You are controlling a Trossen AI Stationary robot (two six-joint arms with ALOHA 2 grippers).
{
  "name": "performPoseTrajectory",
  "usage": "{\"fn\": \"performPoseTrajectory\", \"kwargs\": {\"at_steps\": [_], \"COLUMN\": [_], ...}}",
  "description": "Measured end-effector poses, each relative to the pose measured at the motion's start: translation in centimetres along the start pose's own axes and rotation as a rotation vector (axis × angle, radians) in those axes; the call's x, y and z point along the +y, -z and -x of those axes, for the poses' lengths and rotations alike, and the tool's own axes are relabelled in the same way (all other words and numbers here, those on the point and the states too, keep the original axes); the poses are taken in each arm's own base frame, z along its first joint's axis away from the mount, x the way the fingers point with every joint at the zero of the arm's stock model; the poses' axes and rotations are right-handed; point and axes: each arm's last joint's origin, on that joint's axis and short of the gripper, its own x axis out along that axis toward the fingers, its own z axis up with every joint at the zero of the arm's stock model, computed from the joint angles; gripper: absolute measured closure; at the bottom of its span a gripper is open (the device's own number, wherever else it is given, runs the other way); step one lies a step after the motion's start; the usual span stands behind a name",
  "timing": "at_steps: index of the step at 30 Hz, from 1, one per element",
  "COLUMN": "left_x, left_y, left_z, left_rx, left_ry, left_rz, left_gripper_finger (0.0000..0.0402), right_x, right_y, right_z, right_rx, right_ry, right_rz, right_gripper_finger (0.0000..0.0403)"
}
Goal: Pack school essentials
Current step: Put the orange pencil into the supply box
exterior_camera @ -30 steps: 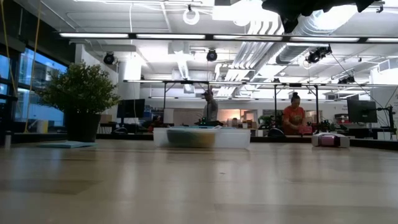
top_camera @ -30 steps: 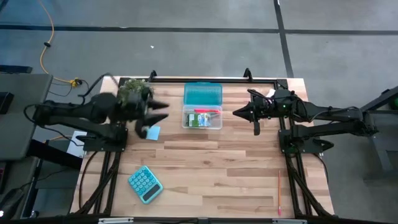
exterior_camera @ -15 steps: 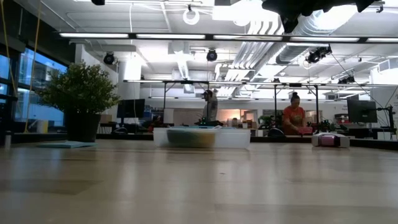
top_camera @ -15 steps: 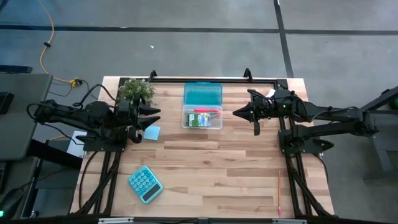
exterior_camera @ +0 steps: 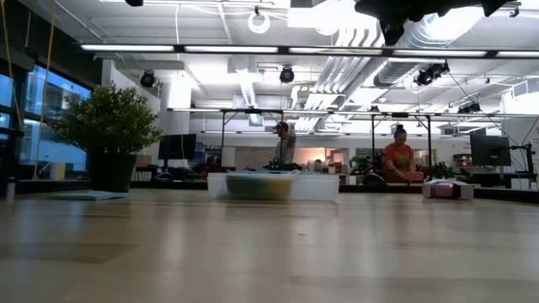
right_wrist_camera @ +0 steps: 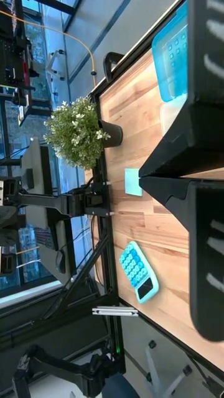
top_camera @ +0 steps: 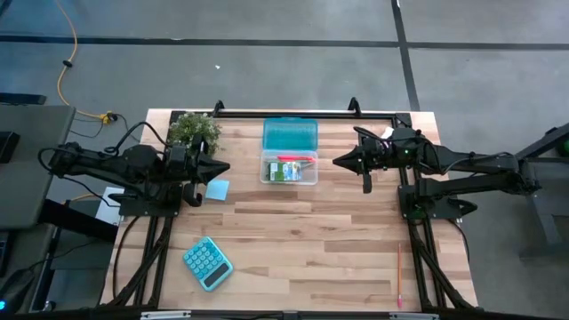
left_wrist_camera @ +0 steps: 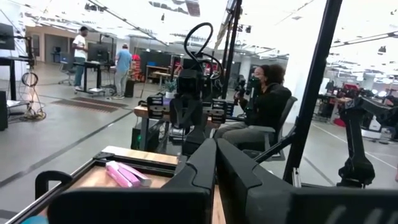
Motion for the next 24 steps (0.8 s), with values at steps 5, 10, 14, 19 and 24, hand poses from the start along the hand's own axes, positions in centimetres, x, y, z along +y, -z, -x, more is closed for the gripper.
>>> {"fn": "performPoseTrajectory", "kwargs": {"at_steps": [5,10,14,19,24], "left_x": [0.0,0.0,0.0,0.0,0.0], "left_y": [0.0,0.0,0.0,0.0,0.0], "left_z": [0.0,0.0,0.0,0.0,0.0], "left_rx": [0.000,-0.002,-0.002,-0.002,-0.002], "left_ry": [-0.001,-0.009,-0.009,-0.009,-0.009], "left_rz": [0.005,0.009,0.009,0.024,0.046], "left_gripper_finger": [0.0401,0.0401,0.0401,0.0401,0.0401], "right_x": [0.0,0.1,0.1,-0.1,-0.1], "right_y": [-0.1,-1.2,-1.6,-1.8,-1.7], "right_z": [0.0,0.1,0.1,0.2,0.2], "right_rx": [-0.014,-0.117,-0.168,-0.193,-0.184], "right_ry": [-0.001,-0.017,-0.021,0.047,0.035], "right_rz": [-0.046,-0.160,-0.118,-0.132,-0.198], "right_gripper_finger": [0.0403,0.0403,0.0403,0.0401,0.0348]}}
